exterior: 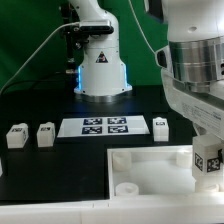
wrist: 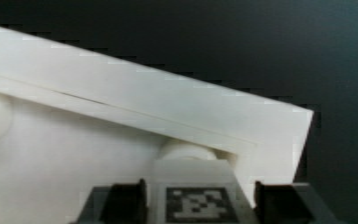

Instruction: Assemble one leg

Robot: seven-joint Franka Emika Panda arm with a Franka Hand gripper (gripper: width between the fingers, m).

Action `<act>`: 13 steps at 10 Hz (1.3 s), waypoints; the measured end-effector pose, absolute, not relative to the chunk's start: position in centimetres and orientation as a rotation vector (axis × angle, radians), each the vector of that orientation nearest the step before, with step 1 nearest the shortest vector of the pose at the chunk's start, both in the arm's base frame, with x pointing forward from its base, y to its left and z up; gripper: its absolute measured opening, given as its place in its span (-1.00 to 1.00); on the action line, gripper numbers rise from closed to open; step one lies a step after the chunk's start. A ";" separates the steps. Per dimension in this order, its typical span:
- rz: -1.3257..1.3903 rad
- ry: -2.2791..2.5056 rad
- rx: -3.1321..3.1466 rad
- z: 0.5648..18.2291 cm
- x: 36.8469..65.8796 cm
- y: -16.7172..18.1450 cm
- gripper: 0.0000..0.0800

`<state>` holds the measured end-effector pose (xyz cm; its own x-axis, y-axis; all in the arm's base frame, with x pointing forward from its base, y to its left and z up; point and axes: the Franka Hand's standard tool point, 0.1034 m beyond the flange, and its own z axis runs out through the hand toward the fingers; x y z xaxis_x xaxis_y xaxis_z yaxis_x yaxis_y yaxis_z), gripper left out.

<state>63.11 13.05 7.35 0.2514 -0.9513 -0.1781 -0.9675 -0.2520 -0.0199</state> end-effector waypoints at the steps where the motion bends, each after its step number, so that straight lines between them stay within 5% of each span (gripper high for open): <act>1: 0.196 1.830 -2.390 7.3 63.1 13.1 -0.05; 2: 0.194 1.802 -2.410 7.3 63.1 13.1 -0.05; 3: 0.192 1.772 -2.430 7.3 63.1 13.1 0.40; 5: 0.167 1.564 -2.566 7.5 63.0 13.1 0.61; 13: 0.045 0.378 -2.965 7.9 63.1 12.2 0.62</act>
Offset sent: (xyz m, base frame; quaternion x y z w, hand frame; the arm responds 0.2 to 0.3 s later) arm 0.0000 0.0000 0.0000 0.0000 0.0000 0.0000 1.0000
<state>63.14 12.19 7.92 0.9677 -0.2474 -0.0488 -0.2519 -0.9565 -0.1469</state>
